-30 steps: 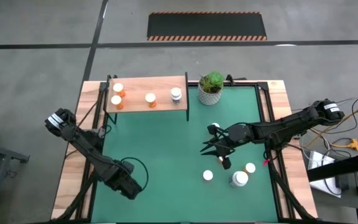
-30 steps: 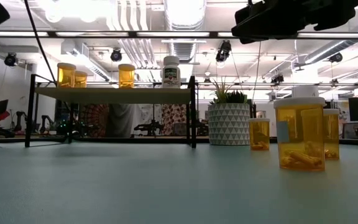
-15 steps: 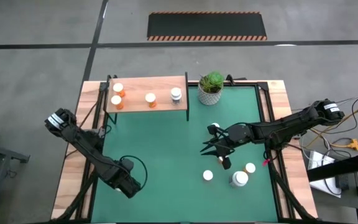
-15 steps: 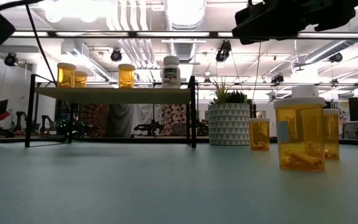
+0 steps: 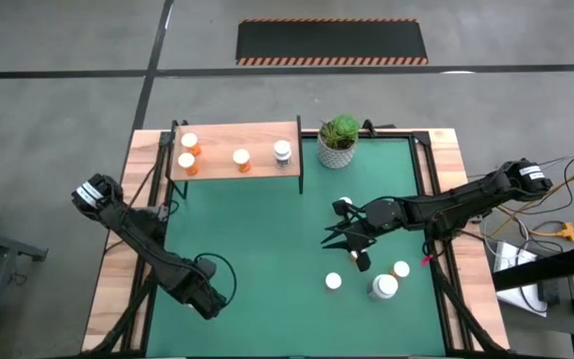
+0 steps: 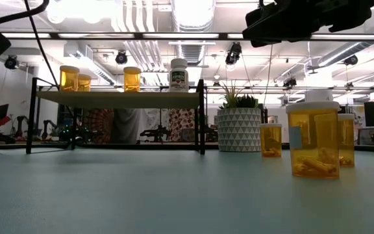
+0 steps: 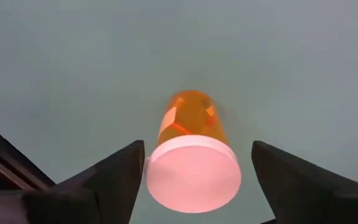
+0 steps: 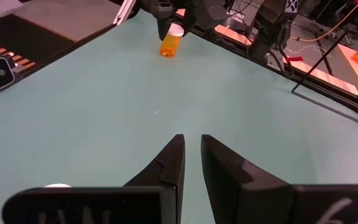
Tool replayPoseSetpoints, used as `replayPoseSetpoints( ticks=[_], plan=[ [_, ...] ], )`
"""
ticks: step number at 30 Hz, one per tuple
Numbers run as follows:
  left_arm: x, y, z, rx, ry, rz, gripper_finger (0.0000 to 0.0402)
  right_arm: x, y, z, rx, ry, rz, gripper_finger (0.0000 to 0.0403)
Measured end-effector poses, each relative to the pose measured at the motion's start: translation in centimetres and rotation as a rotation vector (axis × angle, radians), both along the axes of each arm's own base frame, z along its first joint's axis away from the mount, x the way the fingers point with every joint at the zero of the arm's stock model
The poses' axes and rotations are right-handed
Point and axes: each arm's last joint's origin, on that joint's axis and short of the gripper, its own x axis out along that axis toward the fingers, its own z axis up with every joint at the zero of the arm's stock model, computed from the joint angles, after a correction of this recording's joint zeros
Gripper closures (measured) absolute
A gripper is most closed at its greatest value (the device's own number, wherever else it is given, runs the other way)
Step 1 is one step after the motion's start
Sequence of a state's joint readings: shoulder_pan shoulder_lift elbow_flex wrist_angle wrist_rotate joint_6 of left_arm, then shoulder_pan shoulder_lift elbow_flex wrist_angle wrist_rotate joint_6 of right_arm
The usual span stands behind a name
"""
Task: Pick and place medicine bottles onto shelf by color
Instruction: Put the orange pill bottle on the shelf aligned with the other orange pill bottle
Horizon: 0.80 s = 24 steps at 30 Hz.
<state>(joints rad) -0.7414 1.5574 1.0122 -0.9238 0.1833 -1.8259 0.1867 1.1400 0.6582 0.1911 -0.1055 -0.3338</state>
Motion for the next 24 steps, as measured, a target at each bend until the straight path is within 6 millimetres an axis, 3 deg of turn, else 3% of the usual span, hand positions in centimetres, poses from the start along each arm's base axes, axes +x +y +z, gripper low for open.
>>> replayPoseSetpoints(
  ticks=[4, 8, 14, 19, 24],
  plan=[
    [0.0, 0.0, 0.1, -0.002, -0.002, -0.009, 0.0158, 0.0, 0.0, 0.0, 0.001, 0.0, 0.0, 0.036],
    [0.0, -0.1, 0.1, -0.005, -0.005, -0.017, 0.0216, 0.0, 0.0, 0.0, 0.001, 0.0, 0.0, 0.036],
    [1.3, -0.7, 1.2, -0.093, -0.114, -0.106, 0.0221, -0.1, 0.0, -0.1, -0.004, 0.016, 0.0, 0.036],
    [4.3, -1.1, 4.2, -0.259, -0.289, -0.158, 0.0221, -0.1, 0.0, -0.3, -0.014, 0.026, 0.003, 0.036],
    [8.2, 0.1, 9.1, -0.32, -0.613, -0.295, 0.0221, -0.1, 0.0, -0.3, -0.024, 0.033, 0.007, 0.036]
  ],
)
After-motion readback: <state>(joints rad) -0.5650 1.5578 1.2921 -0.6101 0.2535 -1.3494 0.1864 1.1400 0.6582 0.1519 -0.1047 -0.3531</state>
